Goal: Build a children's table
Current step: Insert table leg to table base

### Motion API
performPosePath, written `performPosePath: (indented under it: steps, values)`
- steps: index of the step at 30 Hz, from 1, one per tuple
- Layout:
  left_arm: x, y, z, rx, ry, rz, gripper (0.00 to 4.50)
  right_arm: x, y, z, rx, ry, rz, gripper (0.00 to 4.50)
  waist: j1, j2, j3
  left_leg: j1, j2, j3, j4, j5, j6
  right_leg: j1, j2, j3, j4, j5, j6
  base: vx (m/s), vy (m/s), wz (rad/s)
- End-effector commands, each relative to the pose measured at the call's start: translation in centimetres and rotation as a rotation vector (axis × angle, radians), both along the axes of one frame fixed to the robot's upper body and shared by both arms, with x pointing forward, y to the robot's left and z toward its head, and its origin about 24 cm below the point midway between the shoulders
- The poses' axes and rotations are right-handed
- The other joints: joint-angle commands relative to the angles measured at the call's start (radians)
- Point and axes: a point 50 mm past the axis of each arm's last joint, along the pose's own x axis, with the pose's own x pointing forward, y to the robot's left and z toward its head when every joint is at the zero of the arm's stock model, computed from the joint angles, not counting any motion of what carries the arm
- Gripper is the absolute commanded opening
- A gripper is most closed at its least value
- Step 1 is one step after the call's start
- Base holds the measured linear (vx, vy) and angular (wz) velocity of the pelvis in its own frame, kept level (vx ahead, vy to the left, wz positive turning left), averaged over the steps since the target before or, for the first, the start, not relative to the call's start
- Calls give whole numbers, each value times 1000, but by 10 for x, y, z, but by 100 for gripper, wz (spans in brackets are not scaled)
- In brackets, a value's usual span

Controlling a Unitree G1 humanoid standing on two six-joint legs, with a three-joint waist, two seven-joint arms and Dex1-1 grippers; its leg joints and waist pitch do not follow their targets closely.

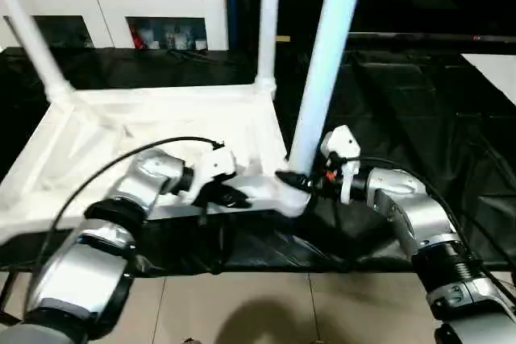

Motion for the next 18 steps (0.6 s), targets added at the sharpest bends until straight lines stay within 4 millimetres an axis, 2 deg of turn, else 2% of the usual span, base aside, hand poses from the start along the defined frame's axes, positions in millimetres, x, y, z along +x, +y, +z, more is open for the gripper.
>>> performPosePath:
  steps: [1, 9, 10, 11, 13, 14, 16, 17, 18]
  values:
    - [4, -8, 22, -46, -71, -101, 0, -20, 0, -36, -77, 167, 74, 189, 3, 2, -59, 17, 17, -4, -82, -384, 24, 39, -57, 30, -87, -483, -168, 0, 0, 0]
    - [4, -4, 23, -11, -63, -124, 0, -27, 3, -41, -91, 164, 150, 189, 12, 0, -57, 21, 19, -5, -85, -402, 10, 35, -59, 31, -89, -501, -163, 0, 0, 0]
    - [7, -5, 24, -12, -82, -87, 0, -25, 4, -42, -92, 155, 125, 189, 12, 4, -57, 22, 18, -6, -86, -410, 6, 35, -60, 31, -90, -514, -160, 0, 0, 0]
    - [7, -5, 24, -12, -82, -87, 0, -25, 4, -42, -92, 155, 125, 189, 10, 0, -55, 22, 16, -6, -85, -420, 5, 33, -59, 29, -93, -529, -155, 0, 0, 0]
    - [12, -7, 25, -28, -110, -22, 0, -16, 4, -42, -81, 130, 36, 189, 7, 5, -53, 27, 13, -8, -83, -446, -2, 28, -61, 26, -99, -578, -142, 0, 0, 0]
    - [13, -9, 26, -34, -120, 2, 0, -13, 4, -42, -78, 121, 1, 188, 2, 1, -50, 29, 10, -10, -80, -460, -7, 26, -60, 20, -107, -633, -120, 0, 0, 0]
    - [19, -12, 27, -41, -143, 90, 0, -2, 2, -41, -80, 91, -123, 188, -5, 4, -48, 37, 6, -13, -75, -477, -15, 18, -60, 10, -119, -696, -91, 0, 0, 0]
    - [20, -12, 27, -42, -143, 92, 0, -2, 2, -41, -80, 90, -126, 188, -9, 5, -48, 41, 5, -15, -73, -488, -16, 18, -60, 3, -124, -713, -82, 0, 0, 0]
    - [25, -15, 28, -52, -158, 165, 0, 7, -1, -41, -85, 77, -241, 188, -14, 9, -46, 45, 5, -18, -73, -508, -11, 21, -57, -14, -137, -730, -60, 0, 0, 0]
